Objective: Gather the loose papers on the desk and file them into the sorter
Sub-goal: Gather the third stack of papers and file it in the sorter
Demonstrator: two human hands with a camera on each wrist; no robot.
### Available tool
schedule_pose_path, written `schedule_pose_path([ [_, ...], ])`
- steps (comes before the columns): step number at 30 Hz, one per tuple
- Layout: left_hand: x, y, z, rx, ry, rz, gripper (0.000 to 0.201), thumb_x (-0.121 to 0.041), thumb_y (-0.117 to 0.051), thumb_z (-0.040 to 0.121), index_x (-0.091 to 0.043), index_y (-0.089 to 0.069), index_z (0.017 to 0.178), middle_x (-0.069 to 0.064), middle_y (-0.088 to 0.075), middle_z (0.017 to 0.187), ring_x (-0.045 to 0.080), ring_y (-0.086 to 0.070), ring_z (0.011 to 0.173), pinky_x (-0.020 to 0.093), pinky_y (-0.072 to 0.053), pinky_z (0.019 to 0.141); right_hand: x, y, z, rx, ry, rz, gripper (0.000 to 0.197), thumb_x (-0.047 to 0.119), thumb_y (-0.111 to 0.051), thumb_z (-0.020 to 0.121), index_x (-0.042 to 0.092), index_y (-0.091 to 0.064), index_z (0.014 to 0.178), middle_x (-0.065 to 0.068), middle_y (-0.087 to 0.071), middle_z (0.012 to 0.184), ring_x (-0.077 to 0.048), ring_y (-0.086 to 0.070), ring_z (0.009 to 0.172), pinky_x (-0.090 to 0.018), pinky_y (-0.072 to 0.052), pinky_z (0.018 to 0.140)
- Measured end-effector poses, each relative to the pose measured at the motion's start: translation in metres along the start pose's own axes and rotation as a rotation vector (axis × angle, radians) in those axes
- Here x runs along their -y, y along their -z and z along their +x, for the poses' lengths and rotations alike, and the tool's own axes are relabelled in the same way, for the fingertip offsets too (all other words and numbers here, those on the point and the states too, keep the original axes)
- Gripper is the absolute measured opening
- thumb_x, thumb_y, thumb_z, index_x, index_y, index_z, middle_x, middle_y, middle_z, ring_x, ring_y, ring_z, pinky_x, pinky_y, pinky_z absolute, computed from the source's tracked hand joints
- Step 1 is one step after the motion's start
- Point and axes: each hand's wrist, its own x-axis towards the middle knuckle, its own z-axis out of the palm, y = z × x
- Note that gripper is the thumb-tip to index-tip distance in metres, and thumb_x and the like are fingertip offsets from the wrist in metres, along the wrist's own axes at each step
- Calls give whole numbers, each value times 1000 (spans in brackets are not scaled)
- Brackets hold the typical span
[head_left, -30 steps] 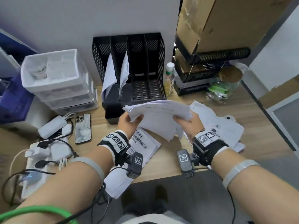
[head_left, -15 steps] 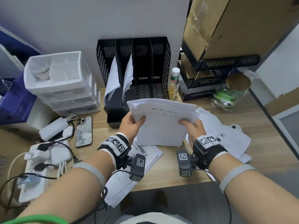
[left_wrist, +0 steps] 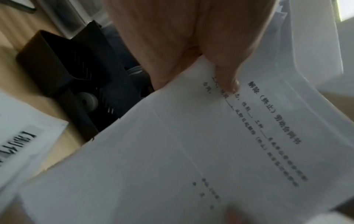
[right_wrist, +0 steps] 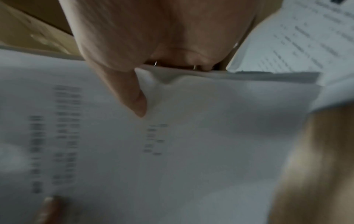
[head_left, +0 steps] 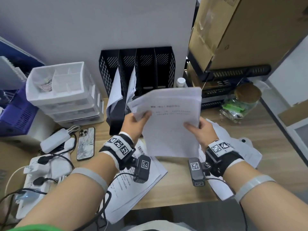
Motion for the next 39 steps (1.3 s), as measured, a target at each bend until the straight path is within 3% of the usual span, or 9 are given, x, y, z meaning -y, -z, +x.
schedule_pose_path([
  [4, -17, 7, 9, -48, 43, -248, 23, -21, -70, 92, -8, -69, 111, 14, -74, 119, 33, -68, 115, 53, -51, 104, -6, 11, 0, 58, 3, -215, 31, 31, -74, 80, 2, -70, 89, -32, -65, 93, -32, -59, 72, -36, -45, 70],
  [6, -23, 8, 9, -45, 38, -271, 31, -24, -71, 91, -5, -67, 116, 15, -72, 122, 34, -66, 118, 55, -49, 105, -3, 9, 0, 45, 27, -199, 22, 27, -73, 82, 6, -72, 87, -29, -68, 89, -37, -62, 76, -39, -49, 71],
  [9, -32, 6, 4, -12, -21, -254, 21, -24, -70, 92, -11, -72, 109, 14, -73, 120, 33, -67, 117, 50, -50, 103, 4, 6, 2, 2, 43, -131, 5, 21, -73, 84, 17, -72, 81, -15, -69, 81, -21, -57, 76, -34, -46, 73],
  [14, -26, -4, -11, 24, -108, -8, 11, -21, -69, 92, -14, -76, 97, 3, -77, 101, 16, -71, 94, 39, -57, 89, -1, -7, 4, -60, -5, -177, 21, 17, -70, 85, -1, -65, 94, -17, -67, 87, -21, -58, 76, -29, -43, 67],
  [19, -1, -20, -19, -97, -117, 88, 42, -42, -69, 90, 0, -72, 91, 6, -71, 86, 16, -61, 79, 43, -57, 78, -9, -17, -6, -84, -13, -99, 13, 14, -63, 89, 2, -67, 86, -14, -71, 84, -27, -64, 78, -41, -53, 75],
  [25, 24, -35, -26, 45, 9, 243, 23, -20, -70, 92, -10, -71, 113, 2, -72, 102, 5, -64, 86, 23, -49, 79, -29, -11, -24, -115, -147, -141, 8, 17, -67, 86, 14, -66, 93, -11, -70, 97, -29, -62, 95, -38, -50, 87],
  [31, 42, -37, -13, 157, 118, 401, 41, -31, -68, 92, -15, -63, 129, 8, -70, 121, 22, -65, 112, 39, -51, 98, -22, -4, -25, -95, -219, -168, 6, 19, -66, 88, 18, -60, 88, -10, -64, 94, -28, -57, 89, -45, -48, 91],
  [36, 37, -33, -4, 103, 143, 446, 28, -26, -64, 96, -5, -70, 113, 12, -73, 104, 20, -64, 93, 24, -52, 76, -22, 1, -11, -47, -179, -243, 23, 30, -65, 87, 15, -60, 104, -11, -66, 102, -30, -62, 97, -40, -52, 81],
  [39, 11, -30, 1, 8, 86, 374, 28, -21, -64, 96, -1, -70, 115, 4, -70, 102, 17, -66, 92, 7, -51, 66, -15, 5, 1, -218, -63, -397, 45, 29, -77, 74, 11, -49, 104, -12, -59, 103, -31, -59, 98, -43, -49, 87],
])
